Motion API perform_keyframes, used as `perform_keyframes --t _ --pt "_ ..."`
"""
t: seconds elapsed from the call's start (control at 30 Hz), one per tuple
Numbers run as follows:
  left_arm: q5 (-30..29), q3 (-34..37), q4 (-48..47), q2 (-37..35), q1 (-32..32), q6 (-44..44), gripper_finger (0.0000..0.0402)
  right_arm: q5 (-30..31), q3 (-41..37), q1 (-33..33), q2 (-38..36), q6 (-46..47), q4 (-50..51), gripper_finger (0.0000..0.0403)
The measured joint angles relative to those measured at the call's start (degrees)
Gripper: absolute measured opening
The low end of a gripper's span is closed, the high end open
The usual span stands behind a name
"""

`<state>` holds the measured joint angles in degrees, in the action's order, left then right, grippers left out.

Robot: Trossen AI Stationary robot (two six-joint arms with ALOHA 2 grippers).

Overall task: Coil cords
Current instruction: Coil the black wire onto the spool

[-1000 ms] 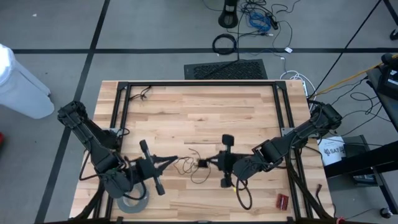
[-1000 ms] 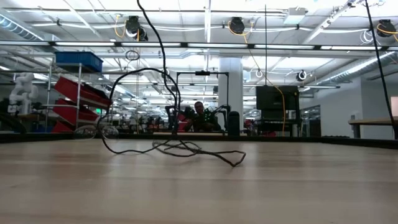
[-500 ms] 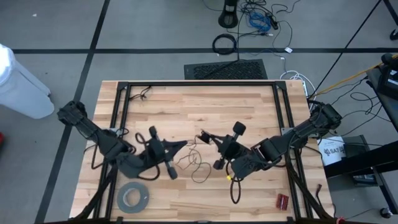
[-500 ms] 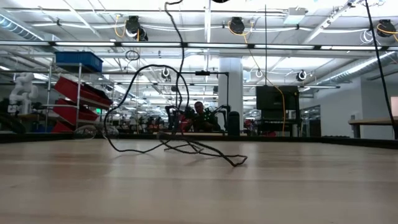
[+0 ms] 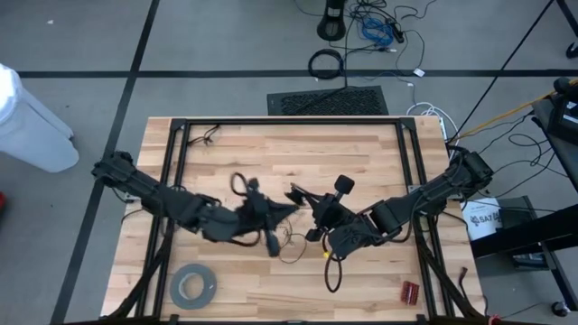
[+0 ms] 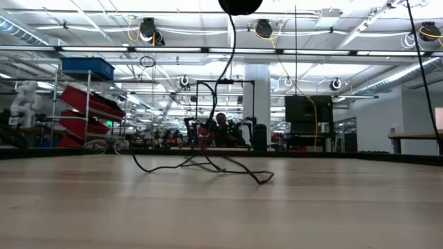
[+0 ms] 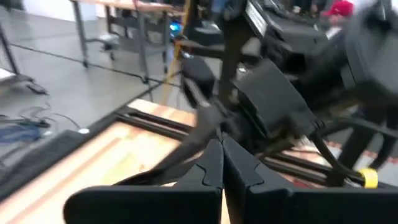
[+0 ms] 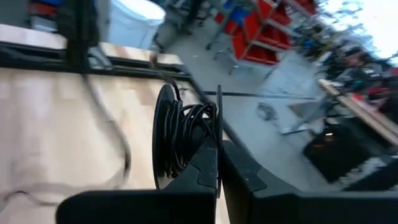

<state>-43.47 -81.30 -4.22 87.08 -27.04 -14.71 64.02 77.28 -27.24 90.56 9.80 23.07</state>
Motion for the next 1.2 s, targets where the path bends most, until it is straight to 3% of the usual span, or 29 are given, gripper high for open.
perform_keyframes --t 0.23,0.53,0.83,1.2 --pt "1.8 0.1 4.4 7.4 -1.7 -3.5 0.0 -2.5 0.0 0.2 0.0 0.1 0.0 0.0" --pt "-1.5 -0.1 5.7 12.4 -3.5 -7.4 0.0 -3.4 -0.3 -0.4 0.2 -0.8 1.1 0.0" --pt "-6.0 0.2 4.8 11.2 -6.3 -3.3 0.0 -2.7 0.1 -1.8 -0.7 0.7 -0.6 0.0" --pt "-6.7 0.2 6.2 10.5 -5.7 -1.5 0.0 -7.2 0.0 -2.3 -1.4 -0.9 -3.1 0.0"
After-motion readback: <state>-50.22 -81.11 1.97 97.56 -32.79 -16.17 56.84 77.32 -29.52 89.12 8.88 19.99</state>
